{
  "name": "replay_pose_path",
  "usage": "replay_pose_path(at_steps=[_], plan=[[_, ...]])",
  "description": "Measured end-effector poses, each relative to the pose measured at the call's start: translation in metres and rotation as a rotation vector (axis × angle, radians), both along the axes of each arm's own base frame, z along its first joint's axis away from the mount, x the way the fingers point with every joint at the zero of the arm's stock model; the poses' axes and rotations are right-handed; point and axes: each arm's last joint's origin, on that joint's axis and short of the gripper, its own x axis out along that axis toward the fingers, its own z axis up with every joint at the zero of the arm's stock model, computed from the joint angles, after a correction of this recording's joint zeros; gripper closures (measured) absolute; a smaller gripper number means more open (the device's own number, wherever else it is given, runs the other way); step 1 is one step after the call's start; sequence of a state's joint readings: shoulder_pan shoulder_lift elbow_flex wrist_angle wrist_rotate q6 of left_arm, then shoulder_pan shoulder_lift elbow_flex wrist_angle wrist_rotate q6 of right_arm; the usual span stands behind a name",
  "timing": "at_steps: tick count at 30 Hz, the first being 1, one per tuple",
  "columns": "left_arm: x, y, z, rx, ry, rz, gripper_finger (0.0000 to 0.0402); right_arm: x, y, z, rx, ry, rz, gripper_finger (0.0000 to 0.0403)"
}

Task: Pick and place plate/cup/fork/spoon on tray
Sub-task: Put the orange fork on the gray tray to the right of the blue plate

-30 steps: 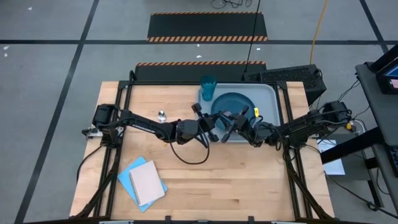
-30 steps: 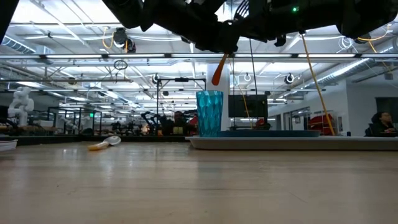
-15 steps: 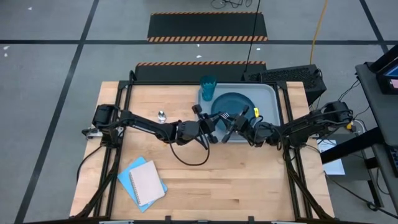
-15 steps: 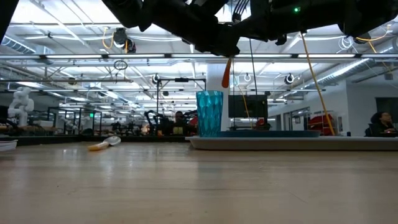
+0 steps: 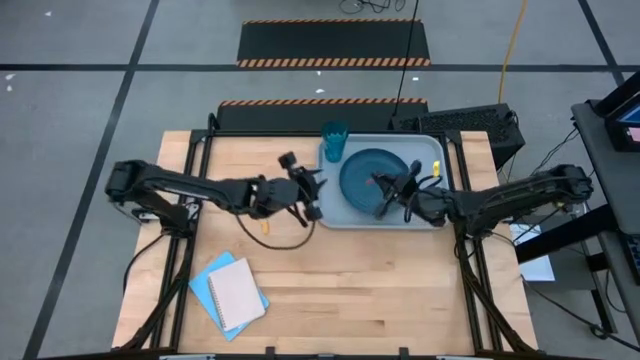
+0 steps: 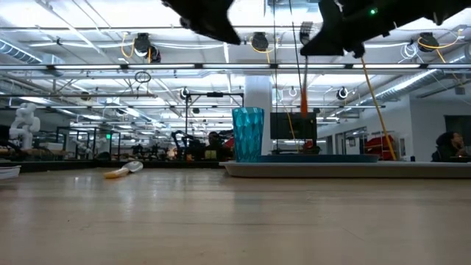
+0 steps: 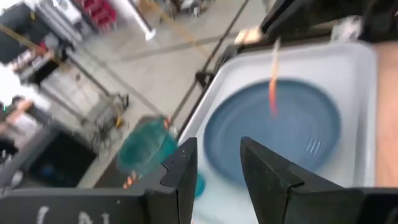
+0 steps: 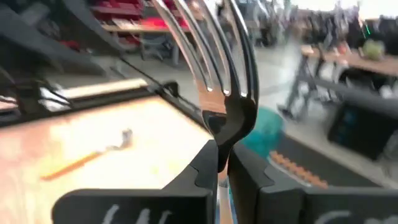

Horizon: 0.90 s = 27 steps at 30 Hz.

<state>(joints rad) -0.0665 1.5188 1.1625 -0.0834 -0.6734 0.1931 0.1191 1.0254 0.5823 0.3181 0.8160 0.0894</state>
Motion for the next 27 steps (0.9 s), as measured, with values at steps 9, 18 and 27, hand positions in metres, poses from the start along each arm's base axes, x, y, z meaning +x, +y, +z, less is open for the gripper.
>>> replay_pose_path(at_steps=[9, 18, 27], plan=[[-0.036, 0.019, 0.008, -0.097, 0.118, 0.114, 0.0275, -0.044, -0.027, 0.005, 0.244, -0.013, -0.101, 0.0391], [-0.041, 0.018, 0.006, -0.094, 0.165, 0.112, 0.0275, -0.069, -0.059, 0.019, 0.52, 0.152, -0.258, 0.0391], [-0.04, 0.018, 0.006, -0.104, 0.161, 0.105, 0.0275, -0.09, -0.09, 0.011, 0.774, 0.299, -0.434, 0.0391]])
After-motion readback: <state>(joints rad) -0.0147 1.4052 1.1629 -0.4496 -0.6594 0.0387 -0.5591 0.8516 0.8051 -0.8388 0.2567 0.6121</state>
